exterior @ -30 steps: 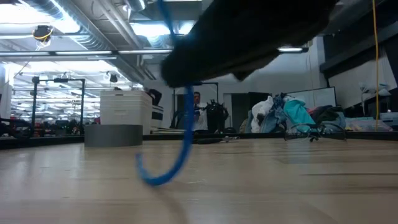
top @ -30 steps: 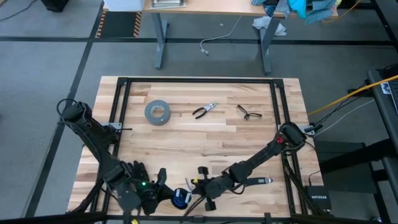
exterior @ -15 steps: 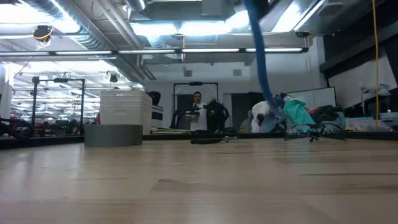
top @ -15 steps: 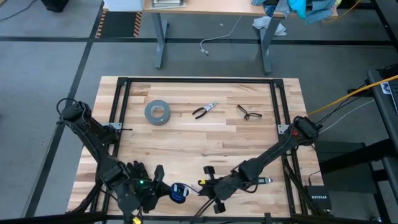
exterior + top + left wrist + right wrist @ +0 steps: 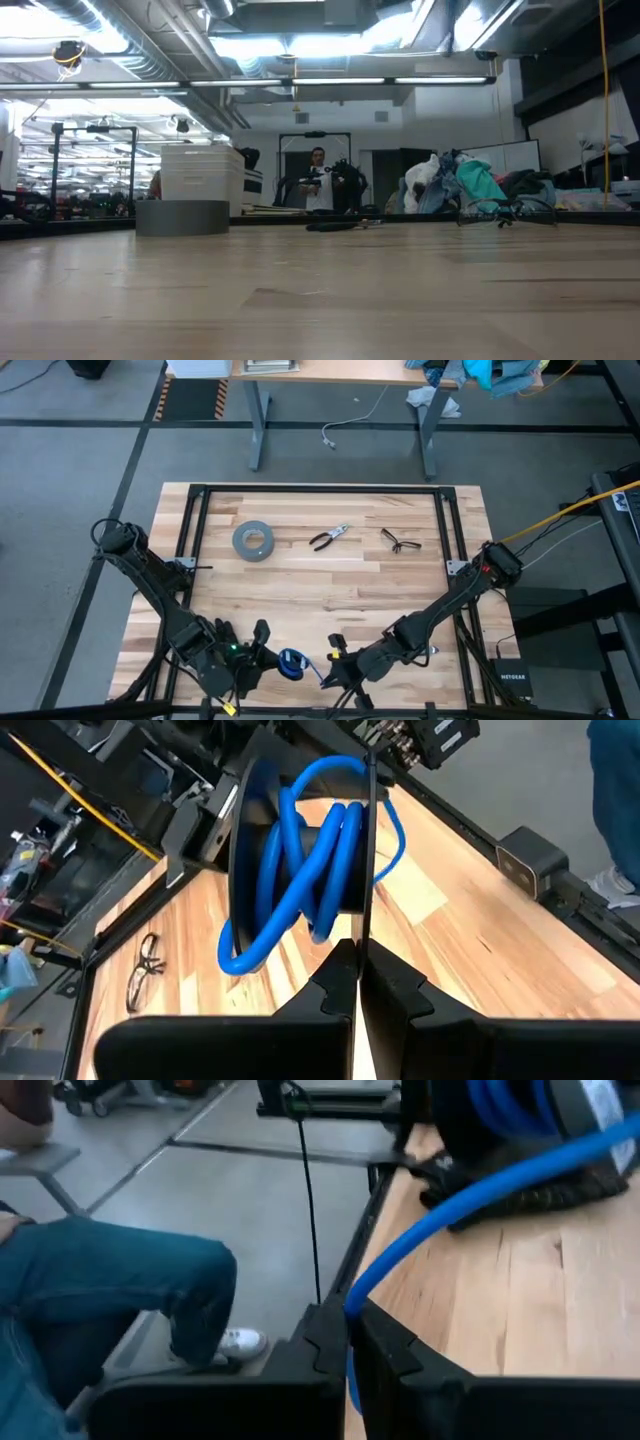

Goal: Coil cords
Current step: Coil the blue wire cable onto the black spool

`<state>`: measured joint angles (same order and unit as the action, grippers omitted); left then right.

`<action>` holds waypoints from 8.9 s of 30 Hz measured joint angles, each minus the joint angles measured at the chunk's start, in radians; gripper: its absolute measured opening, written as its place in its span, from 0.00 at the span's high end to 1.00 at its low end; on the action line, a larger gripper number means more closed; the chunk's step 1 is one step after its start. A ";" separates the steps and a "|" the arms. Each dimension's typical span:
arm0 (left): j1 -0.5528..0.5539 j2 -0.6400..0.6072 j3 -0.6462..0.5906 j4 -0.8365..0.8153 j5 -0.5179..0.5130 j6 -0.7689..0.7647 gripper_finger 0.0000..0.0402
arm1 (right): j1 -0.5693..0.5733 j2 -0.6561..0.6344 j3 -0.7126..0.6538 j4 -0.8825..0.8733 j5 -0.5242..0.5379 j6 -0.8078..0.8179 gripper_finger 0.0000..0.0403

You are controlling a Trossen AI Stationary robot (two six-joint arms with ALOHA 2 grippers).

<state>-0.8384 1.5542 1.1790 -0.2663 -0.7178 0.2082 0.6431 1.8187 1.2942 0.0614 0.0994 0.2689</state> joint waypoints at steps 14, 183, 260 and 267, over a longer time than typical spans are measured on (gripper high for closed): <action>-0.051 0.001 0.000 0.234 -0.002 0.232 1.00 | 0.006 0.018 0.001 -0.107 0.065 0.096 0.99; 0.147 0.119 0.001 0.186 0.329 0.220 1.00 | -0.075 0.132 0.412 -0.614 -0.222 -0.119 0.96; 0.053 0.069 0.000 0.398 0.435 0.227 1.00 | 0.075 -0.008 0.243 -0.455 0.479 -0.394 0.79; 0.015 0.069 0.000 0.463 0.475 0.210 1.00 | 0.007 -0.007 0.119 -0.020 0.373 -0.679 0.64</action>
<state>-0.8236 1.6234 1.1790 0.1962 -0.2432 0.4183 0.6506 1.8114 1.4129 0.0412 0.4725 -0.4103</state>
